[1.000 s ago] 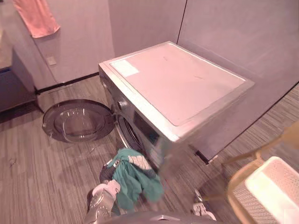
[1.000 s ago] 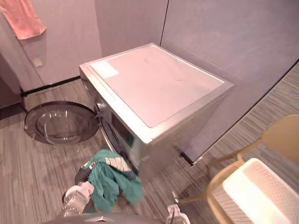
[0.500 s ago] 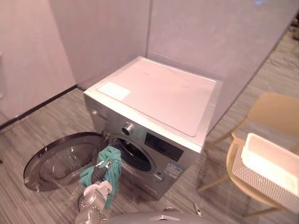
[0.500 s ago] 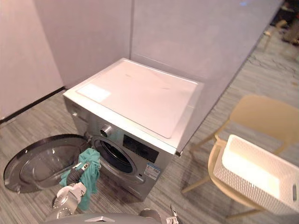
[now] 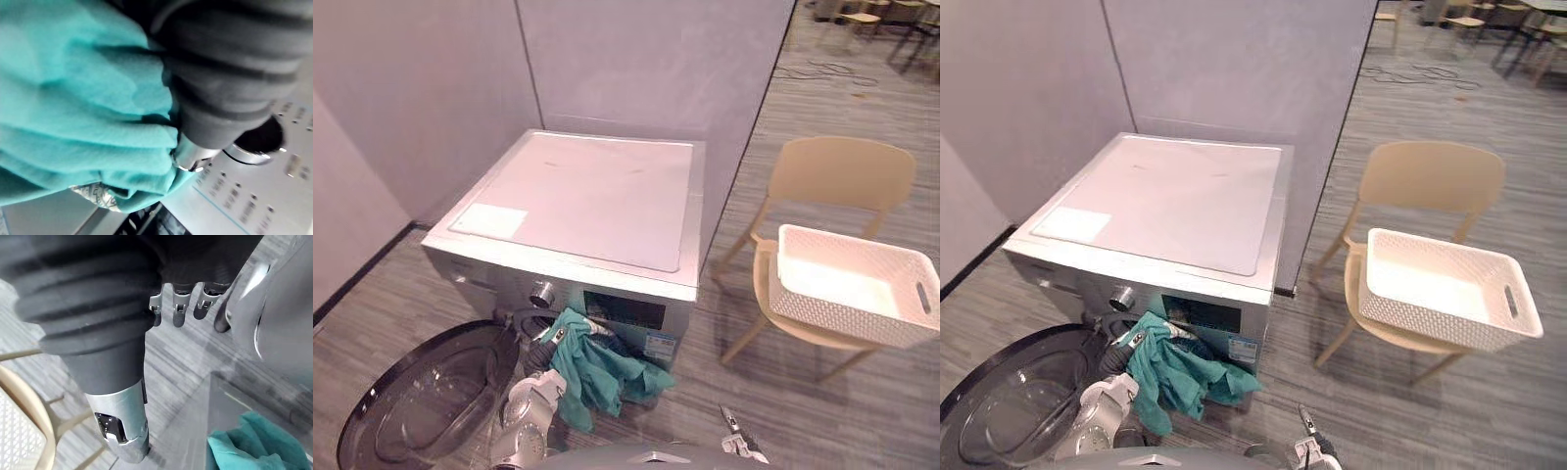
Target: Pick up the laundry basket with both hands and put the clothes into the washing machine.
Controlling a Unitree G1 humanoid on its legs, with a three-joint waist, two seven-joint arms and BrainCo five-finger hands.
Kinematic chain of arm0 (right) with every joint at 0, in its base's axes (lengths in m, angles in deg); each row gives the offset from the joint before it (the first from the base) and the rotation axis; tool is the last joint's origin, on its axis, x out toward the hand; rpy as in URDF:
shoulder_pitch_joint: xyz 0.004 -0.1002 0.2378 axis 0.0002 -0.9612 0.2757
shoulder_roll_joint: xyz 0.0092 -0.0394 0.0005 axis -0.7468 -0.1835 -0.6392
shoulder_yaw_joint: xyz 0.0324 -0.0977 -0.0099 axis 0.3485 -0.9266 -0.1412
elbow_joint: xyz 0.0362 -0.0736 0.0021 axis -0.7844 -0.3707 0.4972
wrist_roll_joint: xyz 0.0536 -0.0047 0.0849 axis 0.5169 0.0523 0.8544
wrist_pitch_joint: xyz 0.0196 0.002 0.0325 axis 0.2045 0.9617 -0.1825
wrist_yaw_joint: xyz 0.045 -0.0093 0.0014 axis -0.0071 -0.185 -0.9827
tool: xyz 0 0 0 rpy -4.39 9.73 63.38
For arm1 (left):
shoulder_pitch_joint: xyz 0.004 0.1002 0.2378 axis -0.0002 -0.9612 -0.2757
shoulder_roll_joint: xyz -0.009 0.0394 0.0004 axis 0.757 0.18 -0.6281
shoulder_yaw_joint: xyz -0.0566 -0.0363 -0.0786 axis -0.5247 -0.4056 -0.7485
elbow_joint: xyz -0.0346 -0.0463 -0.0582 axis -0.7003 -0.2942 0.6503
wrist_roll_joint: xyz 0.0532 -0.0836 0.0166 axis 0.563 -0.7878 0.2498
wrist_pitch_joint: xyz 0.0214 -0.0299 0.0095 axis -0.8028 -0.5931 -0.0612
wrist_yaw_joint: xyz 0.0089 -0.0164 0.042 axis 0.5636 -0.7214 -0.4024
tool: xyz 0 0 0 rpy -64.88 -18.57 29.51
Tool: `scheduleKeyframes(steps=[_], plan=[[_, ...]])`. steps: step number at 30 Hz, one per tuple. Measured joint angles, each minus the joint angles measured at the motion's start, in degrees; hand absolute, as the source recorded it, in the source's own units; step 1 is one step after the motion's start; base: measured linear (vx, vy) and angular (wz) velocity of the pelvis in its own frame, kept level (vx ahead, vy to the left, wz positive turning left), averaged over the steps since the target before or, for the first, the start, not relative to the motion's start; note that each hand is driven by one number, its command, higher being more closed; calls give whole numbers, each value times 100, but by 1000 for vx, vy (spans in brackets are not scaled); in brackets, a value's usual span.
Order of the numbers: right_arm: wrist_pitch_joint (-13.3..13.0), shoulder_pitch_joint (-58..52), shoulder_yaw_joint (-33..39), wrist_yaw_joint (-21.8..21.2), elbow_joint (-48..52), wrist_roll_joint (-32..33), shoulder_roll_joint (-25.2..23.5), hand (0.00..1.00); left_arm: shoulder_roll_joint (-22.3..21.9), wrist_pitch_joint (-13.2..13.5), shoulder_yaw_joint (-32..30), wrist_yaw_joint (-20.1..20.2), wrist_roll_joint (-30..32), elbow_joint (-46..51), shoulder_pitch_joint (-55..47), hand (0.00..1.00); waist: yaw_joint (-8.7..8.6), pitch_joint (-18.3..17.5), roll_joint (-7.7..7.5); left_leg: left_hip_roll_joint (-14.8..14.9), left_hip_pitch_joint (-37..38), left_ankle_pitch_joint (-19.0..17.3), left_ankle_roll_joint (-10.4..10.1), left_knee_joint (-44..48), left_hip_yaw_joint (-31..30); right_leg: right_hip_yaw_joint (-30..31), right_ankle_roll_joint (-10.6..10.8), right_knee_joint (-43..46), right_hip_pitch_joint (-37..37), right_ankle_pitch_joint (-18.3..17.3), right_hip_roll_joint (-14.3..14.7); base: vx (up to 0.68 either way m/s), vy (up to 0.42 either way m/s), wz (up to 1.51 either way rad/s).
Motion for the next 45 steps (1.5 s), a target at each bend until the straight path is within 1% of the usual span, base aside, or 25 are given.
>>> scheduleKeyframes(steps=[1,2,3,4,5,6,7,10,11,13,14,15,16,17,18,19,21,22,24,28,30,37,39,42,45], plan=[[1,48,139,-2,-263,1,57,0,2,-47,15,1,5,-281,9,100,-42,-36,37,-148,160,100,-77,-1162,-686,267,314,-4,-123,7,-196,236,546,-88],[14,21,138,-1,-385,-2,181,0,10,-73,100,7,8,-462,12,100,-47,-138,199,-191,259,296,-475,-1593,-790,401,557,-73,-198,21,-279,284,727,-86],[24,-18,144,-5,-444,-3,234,0,32,-100,161,9,12,-579,18,100,-90,-231,282,-250,440,-64,-1066,-1797,-622,463,770,-237,-139,125,-402,222,581,-35],[65,-28,257,-5,-593,-2,78,0,260,-118,249,3,14,-653,65,100,-203,-299,-15,-635,400,-21,-934,-1843,-480,552,848,-579,-29,399,-766,269,617,-11],[102,-81,423,-1,-619,3,-19,0,462,-115,331,4,17,-625,105,100,-224,-345,-84,-808,303,-72,-843,-1817,-419,482,853,-889,-11,807,-930,206,444,-5],[103,-99,491,1,-635,5,-58,0,557,-115,381,6,16,-620,141,100,-207,-367,-126,-865,291,-105,-785,-1801,-349,492,904,-1024,-5,1019,-985,144,371,-28],[49,-140,592,8,-703,4,-97,0,708,-110,512,12,17,-594,169,100,-162,-405,-175,-956,311,-151,-700,-1804,-208,540,1015,-1208,-16,1359,-1085,84,325,-44],[14,-122,628,-8,-716,-10,-90,0,800,-84,828,86,19,-571,246,100,-99,-420,-158,-1058,353,-206,-495,-1837,133,596,1086,-1220,-293,1935,-1204,21,243,-56],[15,-119,624,-16,-626,-89,-65,0,783,-75,950,154,14,-581,262,100,-65,-406,-121,-1060,388,-192,-411,-1921,308,625,1022,-1154,-492,2164,-1208,-79,162,-73],[59,-111,559,-65,-517,-254,25,0,730,-71,1035,188,10,-636,268,100,-58,-321,23,-1002,428,-162,-321,-2072,575,466,688,-1048,-763,2500,-1159,-124,121,-76],[112,-119,482,-123,-463,-421,86,0,665,-71,1061,187,10,-641,244,100,-63,-281,99,-936,454,-149,-242,-2189,748,183,421,-992,-948,2712,-1087,-108,41,-74],[146,-108,336,-163,-349,-472,138,0,633,-59,1033,186,10,-632,244,100,-55,-192,161,-832,510,-145,-205,-2220,898,-98,217,-635,-1118,2545,-969,-116,13,-68],[141,-112,278,-172,-291,-506,117,0,621,-54,976,181,5,-628,236,100,-80,-122,175,-769,540,-142,-213,-2199,924,-89,227,-114,-1260,2137,-830,-82,-64,-44],[129,-134,83,-184,-270,-624,108,0,614,-37,889,175,1,-626,225,100,-129,-76,102,-690,548,-124,-244,-2185,930,-198,237,786,-1504,1430,-595,-81,-97,-21],[129,-141,-12,-203,-274,-673,101,0,621,-26,885,173,1,-621,249,100,-142,-39,5,-679,539,-124,-277,-2153,924,-348,169,1032,-1565,1217,-546,-81,-136,-19],[129,-153,-150,-257,-292,-677,89,0,603,-9,890,174,1,-604,319,100,-110,62,-170,-646,475,-204,-408,-2009,909,-608,128,1082,-1582,1083,-556,-83,-143,-10],[125,-103,-284,-301,-279,-694,17,0,568,-9,899,172,2,-510,359,100,-66,173,-319,-568,199,-216,-457,-1825,850,-1066,4,856,-1584,730,-552,-84,-183,-6],[123,-54,-396,-331,-258,-830,20,0,536,-8,904,172,2,-424,431,100,-8,299,-503,-547,-14,-255,-542,-1580,776,-1219,135,724,-1577,340,-578,-99,-227,9],[121,35,-639,-400,-15,-1172,221,0,362,-18,929,169,3,-382,689,100,11,812,-345,-413,-316,-298,-571,-1116,513,-1373,60,1123,-1782,176,-534,-154,-183,27],[112,140,-1027,-406,528,-1343,365,0,312,-14,649,106,-2,44,779,100,40,1149,-373,-222,-1039,-580,-660,-223,396,-1302,-46,2098,-2519,-202,-569,-139,-96,-3],[55,293,-1267,-393,1142,-1332,358,0,299,59,411,-53,-9,410,1052,100,41,1418,-418,-79,-1715,-796,-688,518,342,-1157,-93,2746,-3208,-379,-562,-136,-51,-22],[-178,583,-1400,-295,2190,-1029,357,0,140,235,34,-528,-297,497,2176,100,41,1812,-501,245,-3194,-1338,-682,1967,272,-799,-153,3868,-4748,-590,-494,-98,16,-28],[-254,605,-1400,-193,2454,-927,353,0,58,375,-280,-768,-844,498,2684,100,37,1863,-537,412,-3698,-1476,-689,2357,290,-669,-171,4101,-5292,-579,-372,-53,23,-44],[-239,602,-1390,-144,2601,-903,351,0,70,522,-677,-990,-1054,497,3288,100,-24,2020,-574,543,-4030,-1582,-716,2674,294,-561,-188,4277,-5656,-563,-265,-58,24,-36],[-248,602,-1328,-138,2693,-885,300,0,309,717,-1360,-1289,-1624,457,4195,100,-112,2076,-647,728,-4480,-1707,-696,3007,335,-445,-185,4395,-6141,-485,-107,-45,22,-42]])
